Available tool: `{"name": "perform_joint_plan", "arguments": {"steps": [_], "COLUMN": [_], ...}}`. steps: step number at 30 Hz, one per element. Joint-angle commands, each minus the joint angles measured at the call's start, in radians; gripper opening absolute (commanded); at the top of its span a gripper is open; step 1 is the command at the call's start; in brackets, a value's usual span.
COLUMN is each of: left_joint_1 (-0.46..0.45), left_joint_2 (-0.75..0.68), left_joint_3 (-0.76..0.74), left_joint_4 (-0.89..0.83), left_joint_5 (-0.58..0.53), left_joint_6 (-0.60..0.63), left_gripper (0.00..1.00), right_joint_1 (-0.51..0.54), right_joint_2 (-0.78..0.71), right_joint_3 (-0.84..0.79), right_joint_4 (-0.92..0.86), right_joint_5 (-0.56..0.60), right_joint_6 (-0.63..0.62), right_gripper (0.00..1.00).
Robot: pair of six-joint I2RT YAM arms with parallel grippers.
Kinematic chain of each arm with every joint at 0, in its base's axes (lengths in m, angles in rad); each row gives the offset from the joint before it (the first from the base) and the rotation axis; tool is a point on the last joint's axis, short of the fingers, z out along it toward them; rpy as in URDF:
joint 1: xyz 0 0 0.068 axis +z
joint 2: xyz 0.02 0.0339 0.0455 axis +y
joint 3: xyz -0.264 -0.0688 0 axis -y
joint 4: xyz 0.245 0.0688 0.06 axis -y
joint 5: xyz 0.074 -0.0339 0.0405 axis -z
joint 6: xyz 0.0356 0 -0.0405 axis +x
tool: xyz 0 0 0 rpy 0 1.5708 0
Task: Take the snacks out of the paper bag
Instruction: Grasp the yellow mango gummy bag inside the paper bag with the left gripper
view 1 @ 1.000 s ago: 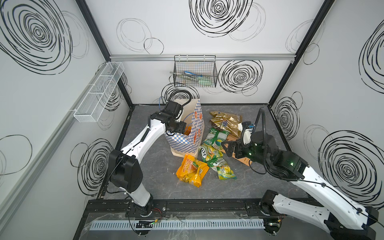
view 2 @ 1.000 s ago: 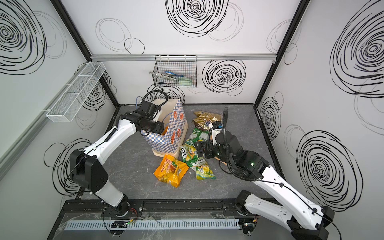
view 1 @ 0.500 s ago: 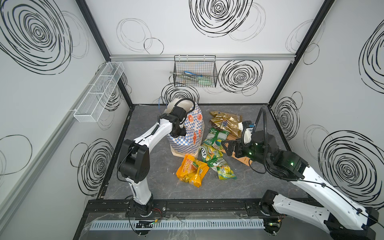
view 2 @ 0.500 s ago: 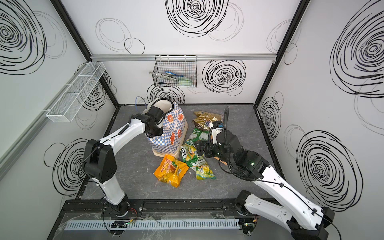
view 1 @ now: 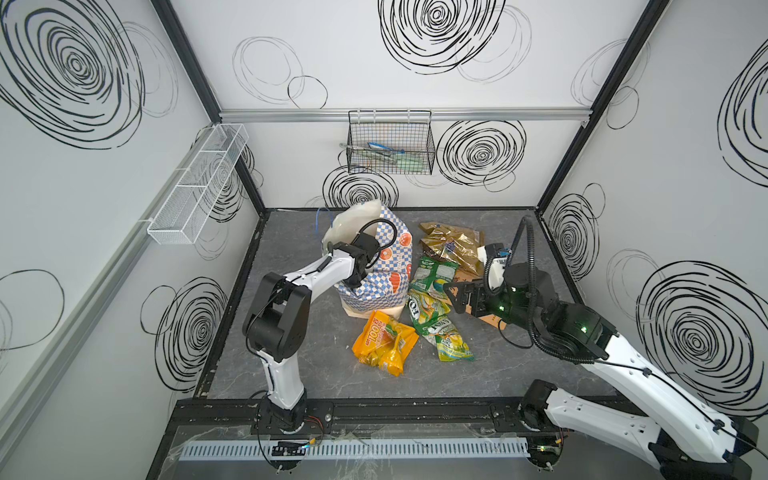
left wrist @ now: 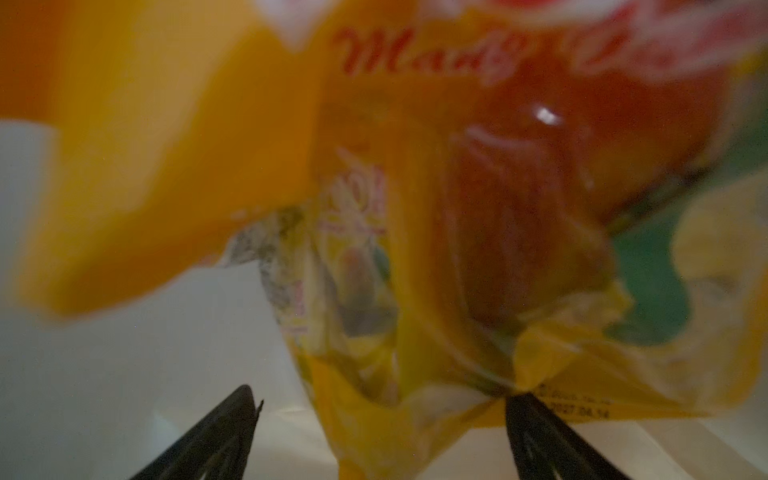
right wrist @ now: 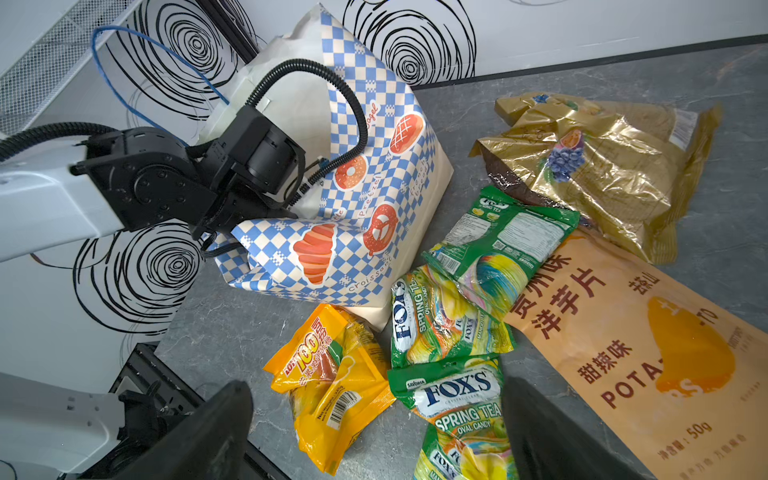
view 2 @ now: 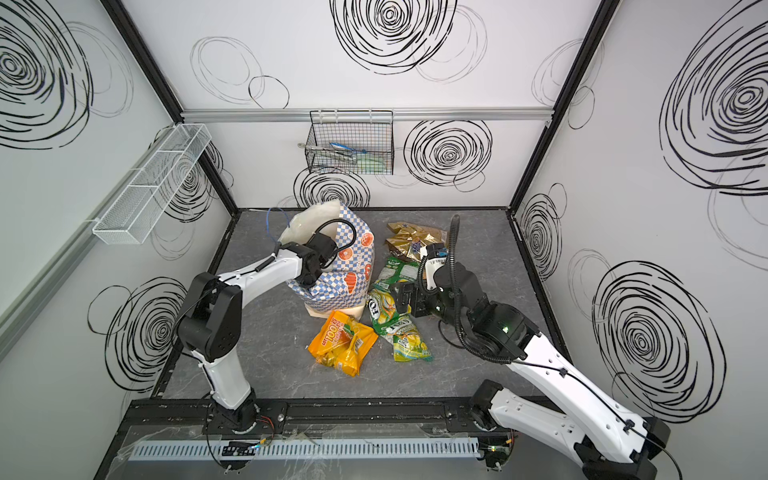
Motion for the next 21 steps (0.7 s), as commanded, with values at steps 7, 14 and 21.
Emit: {"name": "perform_joint_plan", "arguments": {"steps": [7, 14, 21], "left_joint_1": [0.021, 0.021, 0.022], "left_joint_2": [0.028, 0.099, 0.088], "left_joint_3": [-0.044, -0.048, -0.049], "left_joint_4": [0.100, 0.098, 0.107], "left_joint_5": [0.059, 0.089, 0.109], "left_joint_6": [-0.026, -0.017, -0.017], "left_gripper": [0.91, 0.81, 0.34], "right_joint_1": [-0.006, -0.006, -0.006], "right_joint_2": [-0.022, -0.029, -0.047], "right_joint_3": [-0.004, -0.002, -0.011], "right_joint_4": [0.021, 0.014, 0.009], "right_joint_5": [0.001, 0.005, 0.015], "right_joint_6": [0.001, 0.005, 0.006], "right_gripper": [0.97, 0.97, 0.97]}}
